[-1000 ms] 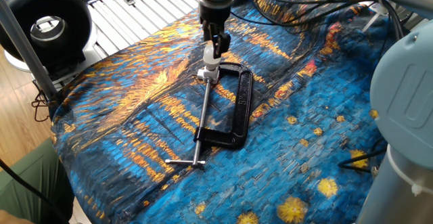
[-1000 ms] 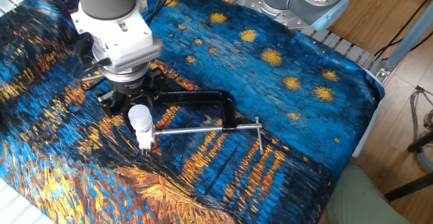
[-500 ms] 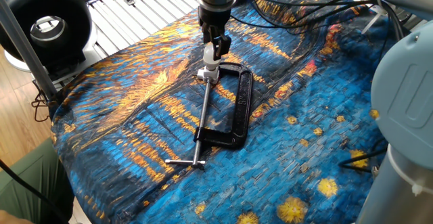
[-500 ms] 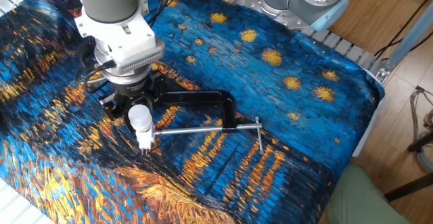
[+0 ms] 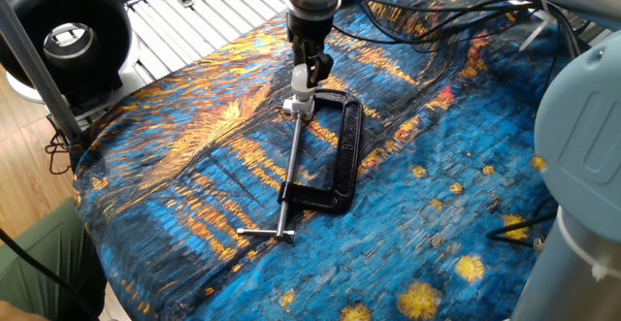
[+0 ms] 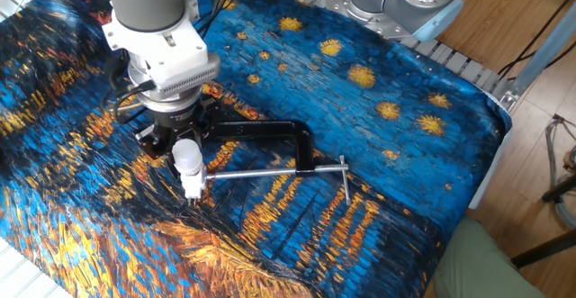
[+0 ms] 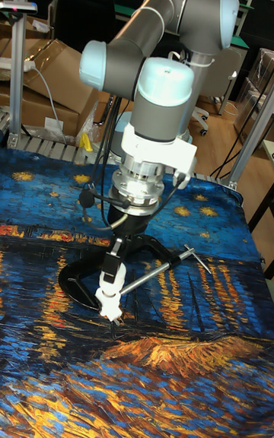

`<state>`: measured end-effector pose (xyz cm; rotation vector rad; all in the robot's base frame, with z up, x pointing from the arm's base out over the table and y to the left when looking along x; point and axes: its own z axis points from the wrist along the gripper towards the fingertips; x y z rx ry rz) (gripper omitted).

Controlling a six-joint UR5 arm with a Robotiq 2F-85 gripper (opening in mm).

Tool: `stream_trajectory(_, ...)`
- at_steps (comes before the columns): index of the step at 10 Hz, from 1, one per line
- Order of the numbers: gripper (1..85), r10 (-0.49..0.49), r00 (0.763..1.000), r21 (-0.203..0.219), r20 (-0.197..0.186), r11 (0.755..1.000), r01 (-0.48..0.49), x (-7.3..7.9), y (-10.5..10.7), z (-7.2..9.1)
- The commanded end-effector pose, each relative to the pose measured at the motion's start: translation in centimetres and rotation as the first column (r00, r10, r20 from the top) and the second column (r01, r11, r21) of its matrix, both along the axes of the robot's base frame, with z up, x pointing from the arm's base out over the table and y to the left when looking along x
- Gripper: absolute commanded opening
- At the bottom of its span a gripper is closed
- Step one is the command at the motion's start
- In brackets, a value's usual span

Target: Install the light bulb by rotating it

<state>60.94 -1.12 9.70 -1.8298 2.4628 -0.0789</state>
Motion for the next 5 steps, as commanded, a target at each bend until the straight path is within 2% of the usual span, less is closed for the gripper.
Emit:
stream_trajectory(1,48.7,-0.037,0.999,0.016,0.0,0.999,0.037,-0.08,0.25,-0.01)
stream_trajectory(5,39.0,-0.123,0.992,0.023,0.003,0.992,0.123,0.01,0.18,0.11)
